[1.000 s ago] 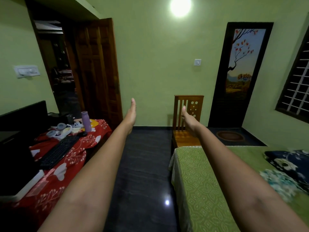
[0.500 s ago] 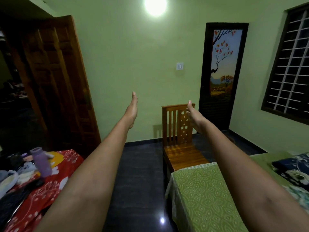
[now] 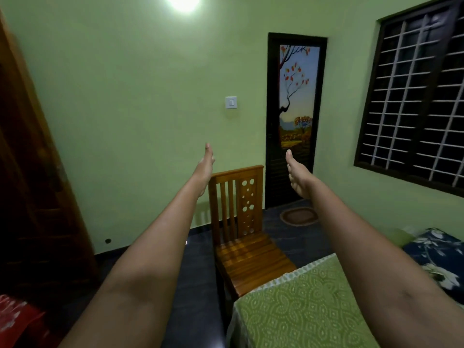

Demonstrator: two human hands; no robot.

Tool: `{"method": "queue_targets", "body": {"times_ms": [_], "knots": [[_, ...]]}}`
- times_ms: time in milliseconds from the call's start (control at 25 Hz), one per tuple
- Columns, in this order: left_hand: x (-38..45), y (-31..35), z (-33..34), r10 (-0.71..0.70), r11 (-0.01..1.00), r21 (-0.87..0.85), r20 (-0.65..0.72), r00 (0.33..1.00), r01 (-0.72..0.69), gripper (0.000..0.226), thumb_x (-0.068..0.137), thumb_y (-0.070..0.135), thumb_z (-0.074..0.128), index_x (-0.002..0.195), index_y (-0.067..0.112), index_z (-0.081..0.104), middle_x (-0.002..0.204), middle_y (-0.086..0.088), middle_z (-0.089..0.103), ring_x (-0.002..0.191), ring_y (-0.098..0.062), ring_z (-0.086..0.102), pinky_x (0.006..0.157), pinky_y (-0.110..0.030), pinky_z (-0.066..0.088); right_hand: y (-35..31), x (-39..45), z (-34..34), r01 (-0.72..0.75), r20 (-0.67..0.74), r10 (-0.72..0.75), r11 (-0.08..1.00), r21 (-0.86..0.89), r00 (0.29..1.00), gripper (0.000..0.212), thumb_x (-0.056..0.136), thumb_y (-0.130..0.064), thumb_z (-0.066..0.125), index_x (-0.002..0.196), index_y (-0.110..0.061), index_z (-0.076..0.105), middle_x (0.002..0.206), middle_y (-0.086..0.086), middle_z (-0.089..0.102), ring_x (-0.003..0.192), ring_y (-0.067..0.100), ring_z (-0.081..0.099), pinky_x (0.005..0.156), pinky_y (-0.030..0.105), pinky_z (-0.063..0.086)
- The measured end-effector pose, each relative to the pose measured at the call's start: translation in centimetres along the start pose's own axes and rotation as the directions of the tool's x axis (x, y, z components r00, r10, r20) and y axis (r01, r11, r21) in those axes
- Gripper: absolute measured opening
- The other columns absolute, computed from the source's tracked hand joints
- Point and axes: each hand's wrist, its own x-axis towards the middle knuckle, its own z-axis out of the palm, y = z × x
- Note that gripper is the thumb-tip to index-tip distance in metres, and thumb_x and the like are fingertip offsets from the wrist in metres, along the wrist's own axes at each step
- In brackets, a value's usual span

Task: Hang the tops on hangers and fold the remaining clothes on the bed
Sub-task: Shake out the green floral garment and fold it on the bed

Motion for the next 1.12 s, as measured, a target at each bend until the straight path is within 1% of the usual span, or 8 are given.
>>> {"method": "queue_targets", "body": {"times_ms": [160, 280, 440, 600, 640, 760, 920, 1120], "knots": [[8.7, 0.5, 7.8, 0.06, 0.996, -0.081, 0.187, 0.981, -0.046, 0.076, 0.093, 0.068, 0.011, 0.152, 0.021, 0.018, 0.157, 0.0, 0.025, 0.146, -0.024, 0.016, 0.12, -0.049, 0.008, -0.7, 5.0, -6.2, -0.01, -0.173, 0.011, 1.0, 0.007, 0.985, 0.069, 0.097, -0.061, 0.022, 0.153, -0.025, 0.006, 0.16, -0.002, 0.003, 0.148, 0.018, 0.005, 0.118, 0.037, 0.007], [13.4, 0.0, 15.3, 0.056, 0.992, -0.124, 0.353, 0.934, -0.013, 0.072, 0.095, 0.065, 0.01, 0.152, 0.022, 0.016, 0.158, 0.0, 0.021, 0.147, -0.024, 0.013, 0.12, -0.046, 0.006, 0.7, 6.0, -12.1, -0.043, -0.361, 0.04, 0.999, 0.0, 0.932, 0.06, 0.102, -0.046, 0.03, 0.153, -0.02, 0.014, 0.16, -0.001, 0.007, 0.147, 0.017, 0.011, 0.117, 0.035, 0.008], [17.1, 0.3, 26.3, 0.098, 0.984, -0.177, 0.574, 0.813, 0.007, 0.069, 0.096, 0.061, 0.01, 0.152, 0.02, 0.017, 0.158, -0.002, 0.021, 0.147, -0.023, 0.014, 0.119, -0.041, 0.008, 2.3, 4.4, -20.7, -0.12, -0.636, 0.099, 0.993, 0.01, 0.765, 0.054, 0.1, -0.031, 0.039, 0.15, -0.015, 0.024, 0.16, 0.002, 0.011, 0.147, 0.021, 0.012, 0.116, 0.036, 0.012], [19.6, 2.6, 34.6, 0.159, 0.983, -0.181, 0.76, 0.631, -0.03, 0.072, 0.095, 0.065, 0.007, 0.153, 0.023, 0.015, 0.159, -0.001, 0.018, 0.147, -0.021, 0.012, 0.118, -0.043, 0.008, 2.3, 2.2, -27.0, -0.129, -0.819, 0.1, 0.991, 0.031, 0.566, 0.048, 0.099, -0.027, 0.039, 0.145, -0.014, 0.034, 0.159, 0.004, 0.017, 0.146, 0.022, 0.014, 0.114, 0.036, 0.015], [20.0, 3.4, 36.1, 0.176, 0.979, -0.202, 0.789, 0.588, -0.021, 0.071, 0.095, 0.064, 0.008, 0.153, 0.023, 0.014, 0.159, -0.001, 0.018, 0.147, -0.021, 0.012, 0.119, -0.042, 0.008, 2.3, 1.8, -28.0, -0.131, -0.843, 0.105, 0.991, 0.041, 0.527, 0.049, 0.099, -0.027, 0.039, 0.145, -0.014, 0.034, 0.158, 0.005, 0.018, 0.146, 0.022, 0.015, 0.114, 0.036, 0.015], [20.8, 4.1, 39.9, 0.199, 0.973, -0.232, 0.847, 0.493, 0.006, 0.069, 0.096, 0.061, 0.008, 0.153, 0.021, 0.014, 0.159, -0.002, 0.017, 0.147, -0.021, 0.012, 0.119, -0.042, 0.008, 2.9, 1.0, -29.5, -0.163, -0.88, 0.106, 0.986, 0.033, 0.463, 0.048, 0.099, -0.025, 0.037, 0.143, -0.009, 0.035, 0.157, 0.007, 0.021, 0.145, 0.023, 0.016, 0.114, 0.035, 0.014], [20.4, -0.1, 44.7, 0.1, 0.992, -0.125, 0.897, 0.43, 0.029, 0.071, 0.095, 0.063, 0.009, 0.152, 0.022, 0.017, 0.159, -0.001, 0.019, 0.147, -0.021, 0.015, 0.119, -0.044, 0.009, 6.9, -0.4, -30.6, -0.302, -0.899, 0.194, 0.951, 0.074, 0.392, 0.049, 0.1, -0.025, 0.036, 0.146, -0.009, 0.03, 0.158, 0.007, 0.017, 0.146, 0.024, 0.014, 0.115, 0.038, 0.013], [18.3, -7.3, 50.6, -0.059, 0.997, 0.038, 0.929, 0.365, 0.065, 0.07, 0.097, 0.061, 0.008, 0.153, 0.019, 0.013, 0.159, -0.003, 0.017, 0.146, -0.024, 0.016, 0.117, -0.043, 0.013, 14.9, -3.4, -33.5, -0.53, -0.886, 0.38, 0.825, 0.195, 0.265, 0.045, 0.102, -0.023, 0.035, 0.142, -0.003, 0.037, 0.153, 0.014, 0.029, 0.14, 0.031, 0.026, 0.11, 0.039, 0.022]]}}
